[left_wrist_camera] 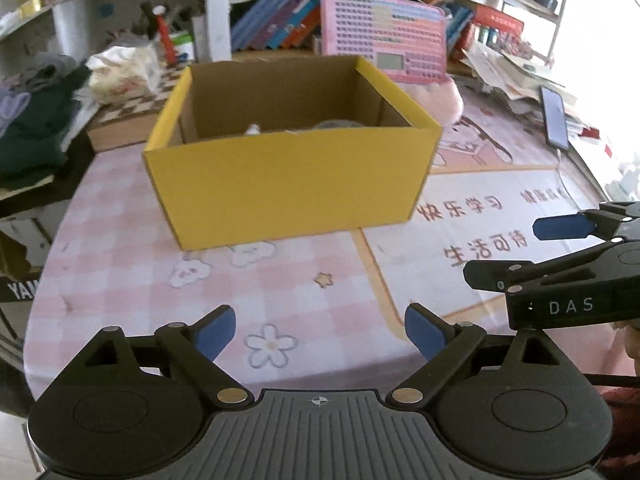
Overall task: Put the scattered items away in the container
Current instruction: 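Withdraw both open tools from the box back over the table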
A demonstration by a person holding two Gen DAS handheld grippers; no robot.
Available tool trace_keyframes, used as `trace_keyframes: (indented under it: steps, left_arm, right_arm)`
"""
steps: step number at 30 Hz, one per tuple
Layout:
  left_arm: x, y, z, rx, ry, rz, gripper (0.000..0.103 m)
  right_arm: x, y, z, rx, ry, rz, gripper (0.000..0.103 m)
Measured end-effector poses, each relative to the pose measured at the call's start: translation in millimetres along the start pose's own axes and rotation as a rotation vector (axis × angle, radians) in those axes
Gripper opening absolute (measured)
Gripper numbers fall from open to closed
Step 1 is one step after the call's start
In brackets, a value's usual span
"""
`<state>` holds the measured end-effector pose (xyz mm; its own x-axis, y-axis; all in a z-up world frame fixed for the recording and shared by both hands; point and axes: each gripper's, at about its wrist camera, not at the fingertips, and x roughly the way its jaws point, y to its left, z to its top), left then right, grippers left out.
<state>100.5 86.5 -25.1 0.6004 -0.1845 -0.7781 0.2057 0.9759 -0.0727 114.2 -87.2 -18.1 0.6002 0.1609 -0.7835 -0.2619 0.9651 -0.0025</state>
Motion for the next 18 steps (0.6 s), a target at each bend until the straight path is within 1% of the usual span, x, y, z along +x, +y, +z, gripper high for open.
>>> trace_keyframes:
  steps: [9,18]
  left_arm:
    - [12,-22,1,0.035,0.022,-0.063,0.094]
    - [34,-56,17,0.098,0.045,-0.133,0.094]
  right_arm:
    - [-4,-22,-11,0.029,0.032,-0.05,0.091]
    - [-2,-55,-15,0.066,0.043,-0.088,0.091]
